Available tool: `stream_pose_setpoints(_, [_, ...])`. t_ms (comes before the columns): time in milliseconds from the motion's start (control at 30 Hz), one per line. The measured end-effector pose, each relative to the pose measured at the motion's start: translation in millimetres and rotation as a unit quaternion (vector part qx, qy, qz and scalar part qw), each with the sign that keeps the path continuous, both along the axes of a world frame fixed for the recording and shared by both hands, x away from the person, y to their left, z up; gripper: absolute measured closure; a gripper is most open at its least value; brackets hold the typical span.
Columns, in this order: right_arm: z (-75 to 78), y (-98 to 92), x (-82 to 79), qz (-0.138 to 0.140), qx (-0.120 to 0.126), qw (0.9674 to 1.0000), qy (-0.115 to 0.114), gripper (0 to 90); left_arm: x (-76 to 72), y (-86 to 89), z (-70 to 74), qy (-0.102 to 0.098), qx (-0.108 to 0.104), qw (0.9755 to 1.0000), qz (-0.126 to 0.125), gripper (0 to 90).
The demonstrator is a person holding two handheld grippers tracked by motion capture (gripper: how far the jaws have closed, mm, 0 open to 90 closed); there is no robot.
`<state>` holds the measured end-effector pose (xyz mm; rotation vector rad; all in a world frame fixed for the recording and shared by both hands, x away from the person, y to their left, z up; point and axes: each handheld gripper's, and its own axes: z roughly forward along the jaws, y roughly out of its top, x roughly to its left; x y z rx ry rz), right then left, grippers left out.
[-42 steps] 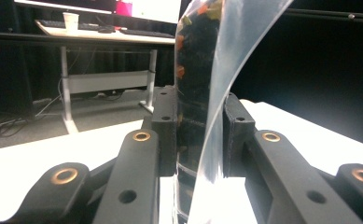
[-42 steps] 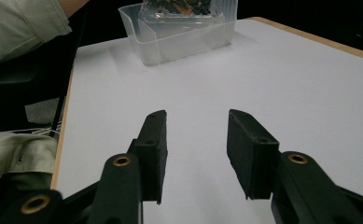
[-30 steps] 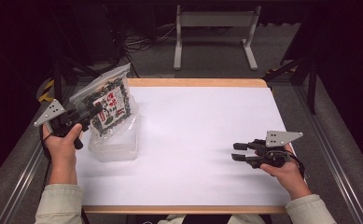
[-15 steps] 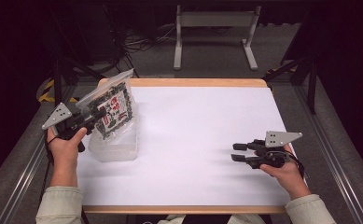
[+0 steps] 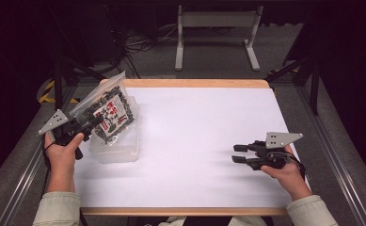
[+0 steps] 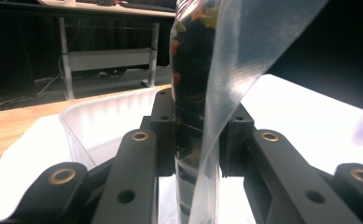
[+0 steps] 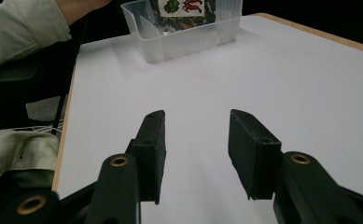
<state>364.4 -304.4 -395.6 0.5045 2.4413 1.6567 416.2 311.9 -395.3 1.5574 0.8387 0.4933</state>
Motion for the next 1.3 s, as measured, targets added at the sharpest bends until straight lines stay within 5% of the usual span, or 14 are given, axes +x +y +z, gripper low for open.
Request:
stream_pose_setpoints(200, [-0.4, 2.0, 1.7, 0.001, 0.0, 1.0, 0.001, 56.6, 5.0, 8.2, -6.1, 0.016, -0.023, 0.9996, 0.008, 72.1])
stream_pose_setpoints(400, [-0.4, 0.9, 2.4, 0.001, 0.002, 1.0, 0.004, 56.3, 4.0, 4.9, -5.1, 0.013, -0.015, 0.9998, 0.007, 72.1])
stream_pose_setpoints(533, [0.1, 1.0, 1.7, 0.001, 0.003, 1.0, 0.001, 56.2, 6.3, 9.5, -7.7, 0.027, -0.038, 0.9988, 0.011, 71.7])
stream_pose_setpoints(800, [-0.4, -0.9, 2.4, -0.001, 0.005, 1.0, 0.002, 55.5, 7.0, 12.0, -5.4, 0.036, -0.041, 0.9985, 0.004, 69.3])
stream_pose_setpoints(933, [-0.7, -1.9, 2.0, -0.001, 0.005, 1.0, 0.003, 54.9, 7.9, 10.8, -4.8, 0.034, -0.034, 0.9988, 0.014, 47.5])
stream_pose_setpoints(1033, [-0.6, -2.7, 1.6, -0.003, 0.005, 1.0, 0.001, 54.2, 6.6, 13.7, -3.5, 0.033, -0.048, 0.9977, 0.034, 27.7])
stream_pose_setpoints(1167, [-0.4, -3.0, 1.6, -0.004, 0.007, 1.0, 0.001, 53.3, 1.9, 16.7, 0.1, 0.015, -0.066, 0.997, 0.038, 15.8])
stream_pose_setpoints(1300, [-0.5, -2.3, 2.2, -0.005, 0.005, 1.0, 0.001, 52.4, -3.5, 16.8, 5.1, 0.006, -0.062, 0.9972, 0.041, 11.4])
